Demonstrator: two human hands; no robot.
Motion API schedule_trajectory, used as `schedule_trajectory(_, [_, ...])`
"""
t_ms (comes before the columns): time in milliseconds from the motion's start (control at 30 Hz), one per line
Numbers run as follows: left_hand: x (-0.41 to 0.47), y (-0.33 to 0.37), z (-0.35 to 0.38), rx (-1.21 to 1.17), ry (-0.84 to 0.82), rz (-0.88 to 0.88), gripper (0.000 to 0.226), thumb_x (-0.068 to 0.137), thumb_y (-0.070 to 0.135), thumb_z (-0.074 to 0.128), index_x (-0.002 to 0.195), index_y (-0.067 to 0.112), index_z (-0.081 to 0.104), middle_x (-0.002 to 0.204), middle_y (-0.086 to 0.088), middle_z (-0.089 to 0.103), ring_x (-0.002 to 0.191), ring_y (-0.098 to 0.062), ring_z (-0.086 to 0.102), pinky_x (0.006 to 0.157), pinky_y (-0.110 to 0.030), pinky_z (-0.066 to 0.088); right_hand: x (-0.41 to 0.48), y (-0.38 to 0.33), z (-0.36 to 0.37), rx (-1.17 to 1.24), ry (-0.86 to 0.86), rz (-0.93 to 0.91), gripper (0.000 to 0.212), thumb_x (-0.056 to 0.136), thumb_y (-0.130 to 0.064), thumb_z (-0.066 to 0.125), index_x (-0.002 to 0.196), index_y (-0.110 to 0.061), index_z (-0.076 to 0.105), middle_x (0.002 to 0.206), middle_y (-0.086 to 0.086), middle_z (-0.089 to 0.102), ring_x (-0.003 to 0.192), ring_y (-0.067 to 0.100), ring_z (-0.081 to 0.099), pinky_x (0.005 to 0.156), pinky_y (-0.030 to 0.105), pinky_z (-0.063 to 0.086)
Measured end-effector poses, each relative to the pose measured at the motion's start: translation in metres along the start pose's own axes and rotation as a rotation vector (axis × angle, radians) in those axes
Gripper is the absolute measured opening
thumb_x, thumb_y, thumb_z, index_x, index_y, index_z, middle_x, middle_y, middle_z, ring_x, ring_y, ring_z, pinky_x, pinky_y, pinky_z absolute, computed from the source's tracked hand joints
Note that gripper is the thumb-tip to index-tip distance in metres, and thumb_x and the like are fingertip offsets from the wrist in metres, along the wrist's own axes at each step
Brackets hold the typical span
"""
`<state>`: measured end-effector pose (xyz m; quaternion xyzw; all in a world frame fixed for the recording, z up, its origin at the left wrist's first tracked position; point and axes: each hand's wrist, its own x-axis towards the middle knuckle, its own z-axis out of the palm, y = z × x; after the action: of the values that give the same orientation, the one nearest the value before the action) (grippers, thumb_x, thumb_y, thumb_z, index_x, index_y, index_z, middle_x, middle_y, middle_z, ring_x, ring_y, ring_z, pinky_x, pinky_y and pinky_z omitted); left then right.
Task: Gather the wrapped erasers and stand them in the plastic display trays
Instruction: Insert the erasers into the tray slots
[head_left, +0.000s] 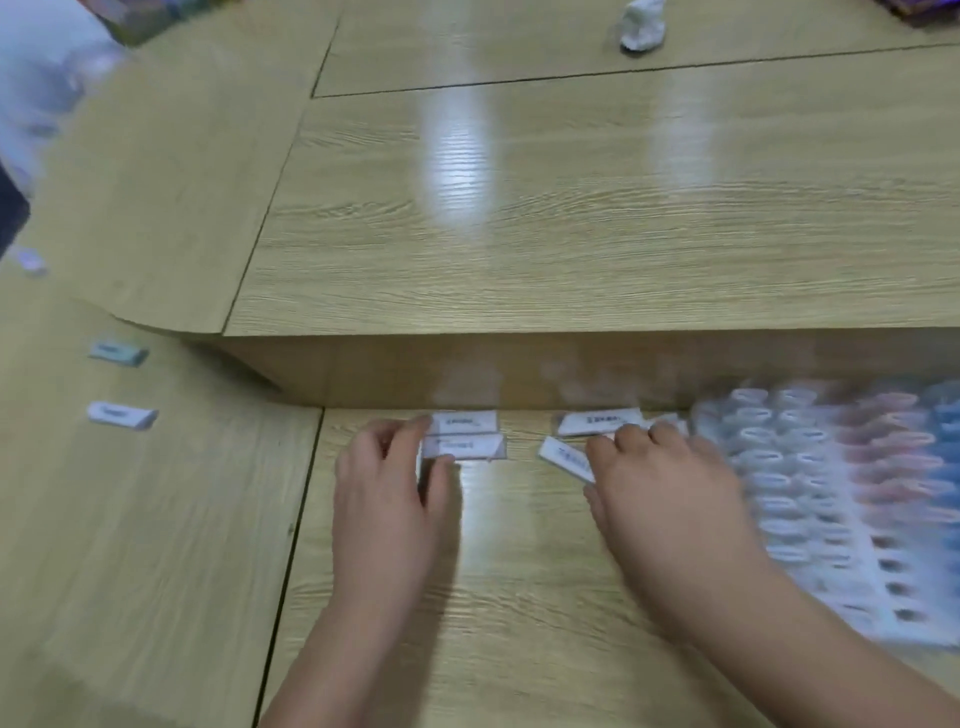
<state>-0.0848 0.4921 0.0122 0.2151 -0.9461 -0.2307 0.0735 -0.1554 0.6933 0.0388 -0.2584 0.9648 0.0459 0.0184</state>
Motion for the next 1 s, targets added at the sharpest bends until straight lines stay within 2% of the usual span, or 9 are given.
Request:
schedule_trajectory(133, [0.009, 0.002, 0.013, 0.154, 0.030, 0.257, 0.032, 0.081, 0.031, 0.076, 0.111, 0.022, 0.073, 0.122, -0.016, 0.055, 0.106, -0.033, 0.048, 0.085, -0.045, 0.046, 0.000, -0.003, 0.008, -0.032, 0.008, 0.030, 0.037, 0.044, -0.015, 0.091, 0.069, -0.015, 0.063, 0.063, 0.006, 0.057, 0.058, 0.030, 0.056, 0.052, 0.030, 0.028])
schedule_trajectory(233, [0.009, 0.004, 0.020, 0.165, 0.042, 0.354, 0.029, 0.079, 0.028, 0.079, 0.107, 0.022, 0.074, 0.117, -0.016, 0.058, 0.103, -0.034, 0.049, 0.080, -0.046, 0.048, -0.001, -0.001, 0.009, -0.017, 0.049, 0.030, 0.034, 0.051, -0.017, 0.090, 0.070, -0.018, 0.062, 0.065, 0.003, 0.056, 0.060, 0.029, 0.056, 0.049, 0.030, 0.037])
schedule_trajectory(467, [0.001, 0.022, 0.006, 0.072, -0.019, 0.337, 0.016, 0.080, 0.021, 0.075, 0.085, 0.021, 0.060, 0.087, 0.007, 0.062, 0.084, -0.020, 0.052, 0.065, -0.034, 0.046, -0.019, 0.002, -0.007, 0.123, -0.021, -0.044, 0.036, 0.048, -0.020, 0.091, 0.063, -0.024, 0.059, 0.058, -0.005, 0.057, 0.056, 0.022, 0.059, 0.042, 0.028, 0.038])
schedule_trajectory(533, [-0.002, 0.031, -0.002, 0.008, -0.019, 0.272, 0.016, 0.084, 0.021, 0.070, 0.091, 0.025, 0.056, 0.083, 0.012, 0.058, 0.080, -0.015, 0.052, 0.059, -0.031, 0.043, -0.031, 0.014, -0.018, 0.269, 0.039, -0.015, 0.024, 0.063, -0.027, 0.085, 0.075, -0.030, 0.065, 0.067, -0.009, 0.058, 0.058, 0.018, 0.061, 0.040, 0.028, 0.042])
schedule_trajectory(600, [-0.005, 0.046, -0.009, -0.079, 0.010, 0.248, 0.024, 0.088, 0.022, 0.066, 0.110, 0.029, 0.060, 0.085, 0.016, 0.056, 0.078, -0.009, 0.052, 0.061, -0.028, 0.044, -0.045, 0.034, -0.030, 0.473, 0.119, -0.005, 0.015, 0.084, -0.033, 0.065, 0.099, -0.036, 0.068, 0.082, -0.016, 0.059, 0.067, 0.010, 0.062, 0.049, 0.027, 0.050])
schedule_trajectory(633, [-0.007, 0.056, -0.012, -0.151, 0.033, 0.269, 0.027, 0.089, 0.020, 0.066, 0.115, 0.028, 0.063, 0.086, 0.016, 0.055, 0.075, -0.006, 0.052, 0.063, -0.025, 0.044, -0.052, 0.047, -0.035, 0.571, 0.153, 0.016, 0.023, 0.089, -0.031, 0.057, 0.108, -0.038, 0.067, 0.086, -0.019, 0.057, 0.071, 0.004, 0.059, 0.058, 0.017, 0.049])
schedule_trajectory(767, [-0.020, 0.112, -0.025, -0.485, 0.091, 0.281, 0.020, 0.083, 0.017, 0.068, 0.100, 0.028, 0.072, 0.085, 0.015, 0.062, 0.073, -0.009, 0.061, 0.064, -0.011, 0.045, -0.077, 0.112, -0.059, 0.626, 0.257, 0.084, 0.035, 0.090, -0.026, 0.051, 0.119, -0.039, 0.065, 0.095, -0.024, 0.055, 0.085, -0.013, 0.051, 0.076, 0.002, 0.037])
schedule_trajectory(867, [-0.027, 0.152, -0.024, -0.658, 0.085, 0.270, 0.021, 0.081, 0.017, 0.071, 0.097, 0.030, 0.072, 0.092, 0.013, 0.065, 0.078, -0.011, 0.066, 0.066, -0.011, 0.049, -0.089, 0.156, -0.069, 0.694, 0.354, 0.191, 0.026, 0.086, -0.037, 0.057, 0.110, -0.047, 0.059, 0.101, -0.030, 0.061, 0.088, -0.010, 0.061, 0.073, 0.013, 0.047])
schedule_trajectory(1000, [-0.039, 0.193, -0.015, -0.716, 0.036, 0.329, 0.021, 0.081, 0.015, 0.072, 0.094, 0.032, 0.073, 0.092, 0.014, 0.068, 0.077, -0.010, 0.068, 0.066, -0.014, 0.051, -0.094, 0.184, -0.061, 0.651, 0.368, 0.215, 0.016, 0.086, -0.044, 0.068, 0.100, -0.040, 0.060, 0.083, -0.025, 0.066, 0.074, 0.002, 0.065, 0.065, 0.032, 0.054])
